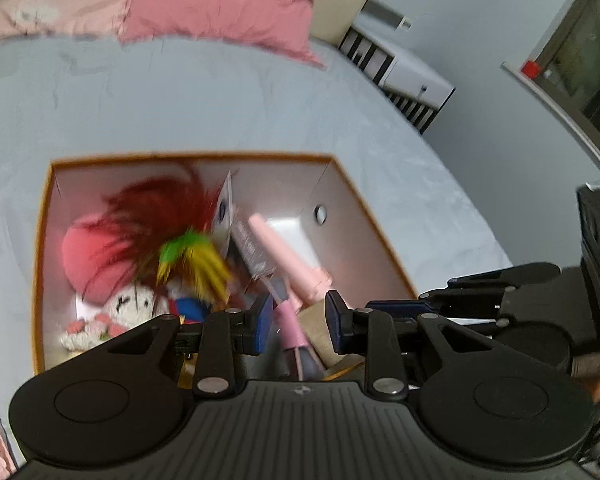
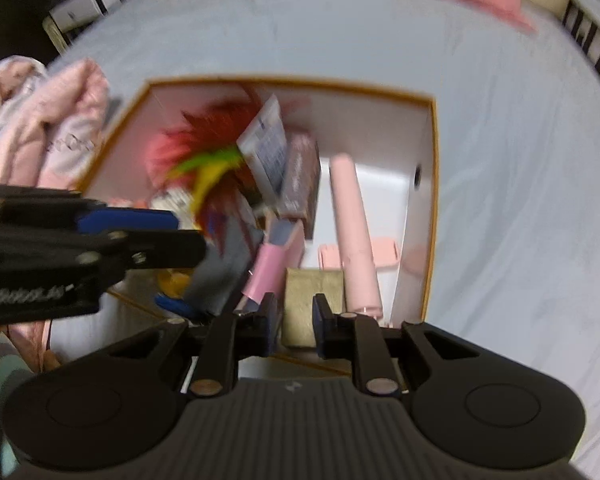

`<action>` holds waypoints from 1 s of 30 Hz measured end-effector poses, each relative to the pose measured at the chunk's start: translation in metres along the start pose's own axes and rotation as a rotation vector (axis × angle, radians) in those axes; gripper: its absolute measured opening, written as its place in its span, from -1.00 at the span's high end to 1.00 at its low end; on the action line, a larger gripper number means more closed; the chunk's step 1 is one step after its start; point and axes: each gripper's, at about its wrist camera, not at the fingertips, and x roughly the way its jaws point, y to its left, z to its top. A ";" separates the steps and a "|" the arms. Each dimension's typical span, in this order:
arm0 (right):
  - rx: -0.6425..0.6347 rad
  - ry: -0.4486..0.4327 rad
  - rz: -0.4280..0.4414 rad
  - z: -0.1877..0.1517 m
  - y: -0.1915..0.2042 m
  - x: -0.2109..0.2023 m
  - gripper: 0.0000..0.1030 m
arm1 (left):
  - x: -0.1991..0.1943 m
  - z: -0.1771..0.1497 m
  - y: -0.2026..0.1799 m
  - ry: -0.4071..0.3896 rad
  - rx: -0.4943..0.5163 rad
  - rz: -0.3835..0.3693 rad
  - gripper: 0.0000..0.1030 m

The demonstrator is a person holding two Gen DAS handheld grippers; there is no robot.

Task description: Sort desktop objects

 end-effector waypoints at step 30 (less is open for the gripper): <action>0.085 -0.433 -0.159 -0.055 0.028 0.026 -0.24 | 0.011 -0.047 0.008 -0.174 0.049 0.339 -0.29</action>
